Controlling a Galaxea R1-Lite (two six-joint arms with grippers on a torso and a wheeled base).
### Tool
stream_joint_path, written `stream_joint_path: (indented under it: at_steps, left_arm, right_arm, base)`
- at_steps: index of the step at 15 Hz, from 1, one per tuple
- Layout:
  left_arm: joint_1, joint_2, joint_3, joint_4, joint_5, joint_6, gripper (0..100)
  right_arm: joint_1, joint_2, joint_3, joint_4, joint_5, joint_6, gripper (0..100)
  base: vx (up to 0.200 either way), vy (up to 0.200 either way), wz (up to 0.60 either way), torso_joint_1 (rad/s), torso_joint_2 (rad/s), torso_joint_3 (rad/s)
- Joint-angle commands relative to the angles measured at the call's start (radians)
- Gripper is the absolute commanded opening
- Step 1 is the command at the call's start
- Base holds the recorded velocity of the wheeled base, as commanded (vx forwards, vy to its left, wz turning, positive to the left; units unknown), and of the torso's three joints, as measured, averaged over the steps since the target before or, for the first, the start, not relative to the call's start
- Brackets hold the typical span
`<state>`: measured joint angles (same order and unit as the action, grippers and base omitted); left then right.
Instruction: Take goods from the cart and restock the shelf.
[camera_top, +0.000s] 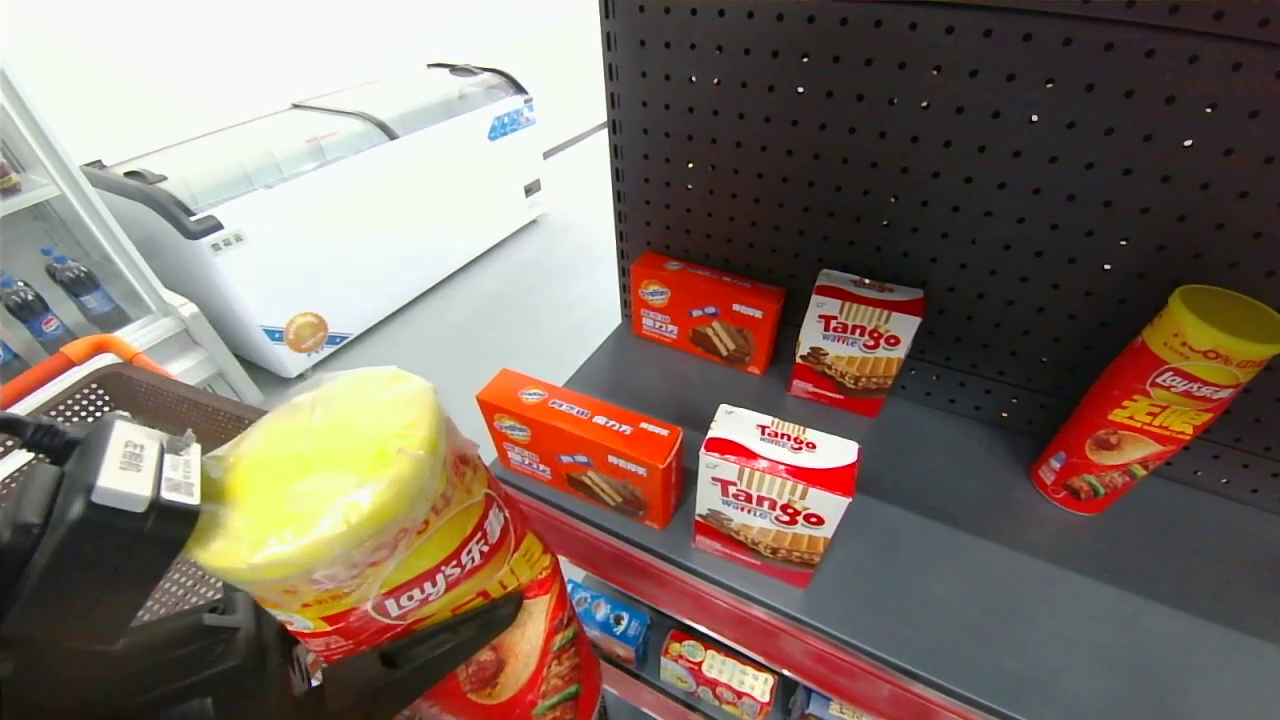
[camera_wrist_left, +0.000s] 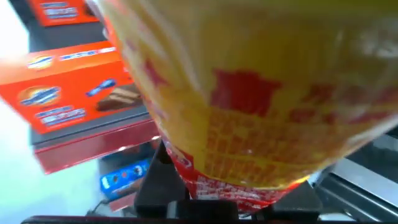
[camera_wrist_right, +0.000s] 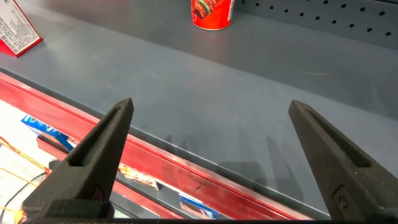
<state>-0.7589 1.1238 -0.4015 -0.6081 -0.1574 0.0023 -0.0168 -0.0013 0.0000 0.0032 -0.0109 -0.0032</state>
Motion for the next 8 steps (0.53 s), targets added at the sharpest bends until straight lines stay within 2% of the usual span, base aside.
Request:
stream_joint_path:
  at_steps: [1, 8]
  left_arm:
    - [-0.016, 0.016, 0.006, -0.016, -0.028, 0.001, 0]
    - [-0.091, 0.014, -0.01, -0.022, -0.033, 0.001, 0]
  right_arm:
    - [0.0, 0.001, 0.0, 0.0, 0.0, 0.0, 100]
    - [0.0, 0.001, 0.0, 0.0, 0.0, 0.0, 100]
  base:
    - [0.0, 0.0, -0.6, 0.007, 0.0, 0.007]
    - [0.0, 0.0, -0.6, 0.002, 0.0, 0.003]
